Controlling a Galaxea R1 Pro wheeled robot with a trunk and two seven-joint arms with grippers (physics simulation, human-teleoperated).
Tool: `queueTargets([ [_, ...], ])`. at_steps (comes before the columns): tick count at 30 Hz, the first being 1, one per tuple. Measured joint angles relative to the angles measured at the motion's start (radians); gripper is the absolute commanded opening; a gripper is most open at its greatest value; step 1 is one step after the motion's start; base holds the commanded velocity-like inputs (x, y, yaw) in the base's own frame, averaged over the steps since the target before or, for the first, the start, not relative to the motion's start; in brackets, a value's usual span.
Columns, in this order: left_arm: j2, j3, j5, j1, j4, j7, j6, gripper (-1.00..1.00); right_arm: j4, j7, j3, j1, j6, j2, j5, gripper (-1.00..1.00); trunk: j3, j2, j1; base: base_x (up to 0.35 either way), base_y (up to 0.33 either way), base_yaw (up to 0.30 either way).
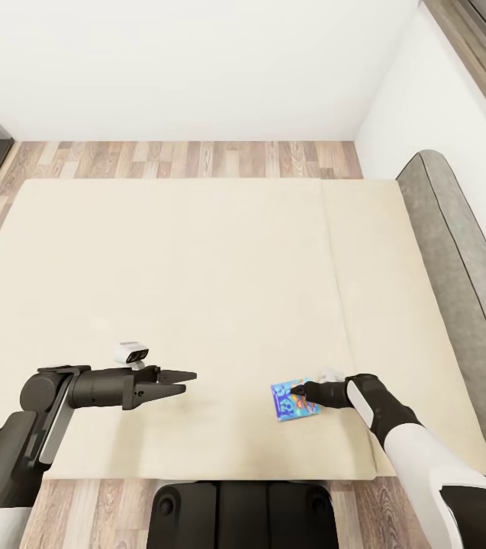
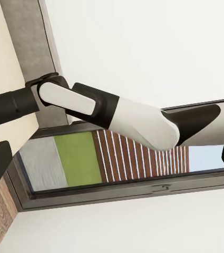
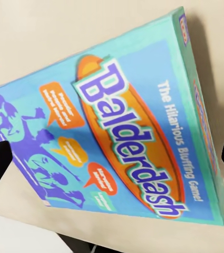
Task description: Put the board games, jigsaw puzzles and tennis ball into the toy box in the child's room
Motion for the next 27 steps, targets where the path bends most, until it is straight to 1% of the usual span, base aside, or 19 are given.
queueTargets([
  [8, 0.0, 0.0, -0.001, 0.0, 0.0, 0.0, 0.0, 1.0, 0.0, 0.0, 0.001, 0.0, 0.0, 0.003, 0.002, 1.0, 0.0, 0.0, 0.0, 0.0, 0.085, 0.0],
  [19, 0.001, 0.001, 0.001, 0.0, 0.0, 0.0, 0.0, 1.0, 0.0, 0.0, 0.001, 0.0, 0.0, 0.007, 0.003, 1.0, 0.0, 0.0, 0.0, 0.0, 0.015, 0.0],
  [27, 0.0, 0.001, 0.0, 0.0, 0.0, 0.0, 0.0, 1.0, 0.0, -0.002, 0.002, 0.0, -0.001, 0.008, 0.004, 1.0, 0.0, 0.0, 0.0, 0.0, 0.09, 0.0],
])
